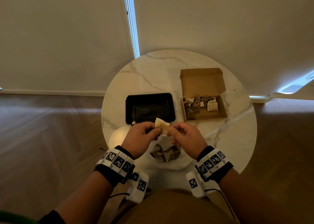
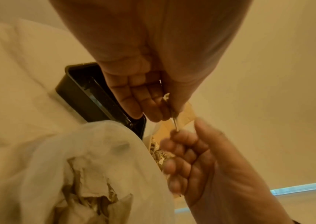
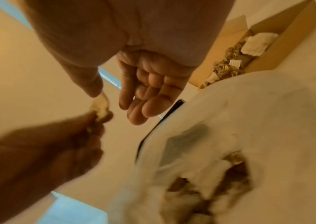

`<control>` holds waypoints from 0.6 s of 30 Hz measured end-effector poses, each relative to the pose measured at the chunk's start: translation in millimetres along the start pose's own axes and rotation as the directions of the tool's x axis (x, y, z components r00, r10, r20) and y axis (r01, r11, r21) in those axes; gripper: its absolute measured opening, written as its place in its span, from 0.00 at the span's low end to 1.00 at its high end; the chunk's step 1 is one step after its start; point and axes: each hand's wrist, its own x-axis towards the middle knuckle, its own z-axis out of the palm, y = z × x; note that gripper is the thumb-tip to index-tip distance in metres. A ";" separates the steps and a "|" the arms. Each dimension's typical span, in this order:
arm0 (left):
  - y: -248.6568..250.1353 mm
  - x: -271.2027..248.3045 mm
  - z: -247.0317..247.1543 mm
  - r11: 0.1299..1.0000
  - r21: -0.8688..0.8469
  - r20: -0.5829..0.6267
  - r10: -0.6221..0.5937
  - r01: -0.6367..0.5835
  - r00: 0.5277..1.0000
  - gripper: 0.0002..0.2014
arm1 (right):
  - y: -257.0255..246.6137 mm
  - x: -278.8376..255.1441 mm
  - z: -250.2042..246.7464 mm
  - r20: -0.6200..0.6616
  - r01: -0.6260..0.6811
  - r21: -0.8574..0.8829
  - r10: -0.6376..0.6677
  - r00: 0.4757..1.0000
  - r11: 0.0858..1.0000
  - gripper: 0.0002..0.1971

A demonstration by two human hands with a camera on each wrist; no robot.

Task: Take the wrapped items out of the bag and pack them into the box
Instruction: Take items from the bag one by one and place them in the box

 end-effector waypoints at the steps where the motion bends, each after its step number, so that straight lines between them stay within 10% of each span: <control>1: -4.1 -3.5 -3.7 0.999 0.032 -0.011 0.005 -0.004 1.000 0.06 | 7.6 0.8 3.0 0.020 0.000 -0.130 0.003 1.000 0.992 0.07; 4: -17.4 -15.1 -14.1 0.995 0.103 -0.008 0.001 0.000 1.000 0.06 | 27.9 8.3 19.7 0.183 0.106 -0.631 0.014 0.983 0.768 0.10; 8: -30.7 -30.8 -21.6 0.991 0.122 -0.030 -0.043 0.047 0.999 0.05 | 41.7 21.2 46.8 0.265 0.160 -0.834 0.129 0.956 0.529 0.14; 18: -31.6 -53.9 -28.7 0.986 0.113 -0.038 -0.122 0.125 0.992 0.04 | 58.6 33.4 65.5 0.171 0.093 -0.911 0.164 0.971 0.401 0.14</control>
